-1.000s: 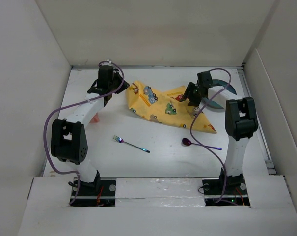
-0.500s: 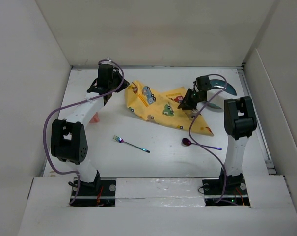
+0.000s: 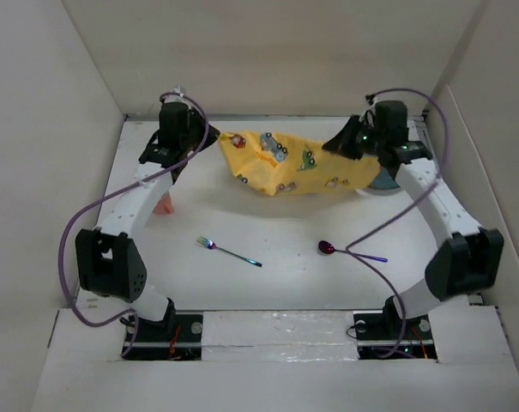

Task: Set the dinner table for one person

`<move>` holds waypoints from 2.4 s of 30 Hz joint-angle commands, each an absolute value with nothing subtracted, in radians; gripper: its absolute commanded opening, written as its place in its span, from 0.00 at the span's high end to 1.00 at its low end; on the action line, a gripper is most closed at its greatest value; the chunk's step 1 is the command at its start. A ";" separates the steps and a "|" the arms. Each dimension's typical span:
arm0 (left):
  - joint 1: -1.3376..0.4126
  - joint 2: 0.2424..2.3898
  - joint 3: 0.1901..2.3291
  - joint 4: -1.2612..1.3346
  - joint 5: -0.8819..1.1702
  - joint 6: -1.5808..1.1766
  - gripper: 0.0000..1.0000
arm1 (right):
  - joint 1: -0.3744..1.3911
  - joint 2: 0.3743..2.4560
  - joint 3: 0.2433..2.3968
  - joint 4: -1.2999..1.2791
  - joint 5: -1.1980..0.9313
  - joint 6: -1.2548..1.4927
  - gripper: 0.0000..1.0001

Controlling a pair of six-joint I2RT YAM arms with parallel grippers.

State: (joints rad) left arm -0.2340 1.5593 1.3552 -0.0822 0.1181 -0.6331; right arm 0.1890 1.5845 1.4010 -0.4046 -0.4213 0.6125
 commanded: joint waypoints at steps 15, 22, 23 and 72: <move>-0.233 1.031 1.266 -0.083 -0.118 -0.683 1.00 | 0.206 1.553 2.009 -0.492 -0.239 0.682 1.00; -0.233 1.084 1.014 0.029 -0.022 -0.811 1.00 | 0.215 2.029 2.285 -0.499 -0.206 0.689 1.00; -0.233 1.098 0.996 0.052 -0.014 -0.821 1.00 | 0.215 2.078 2.336 -0.496 -0.207 0.687 1.00; -0.279 1.341 0.977 -0.110 -0.192 -0.540 0.59 | 0.117 1.876 1.385 -0.550 -0.038 0.678 1.00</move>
State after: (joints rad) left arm -0.2752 1.3499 0.9581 -0.1093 -0.1917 -0.5522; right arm 0.1116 1.8599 1.2339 -0.5499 -0.0380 0.7128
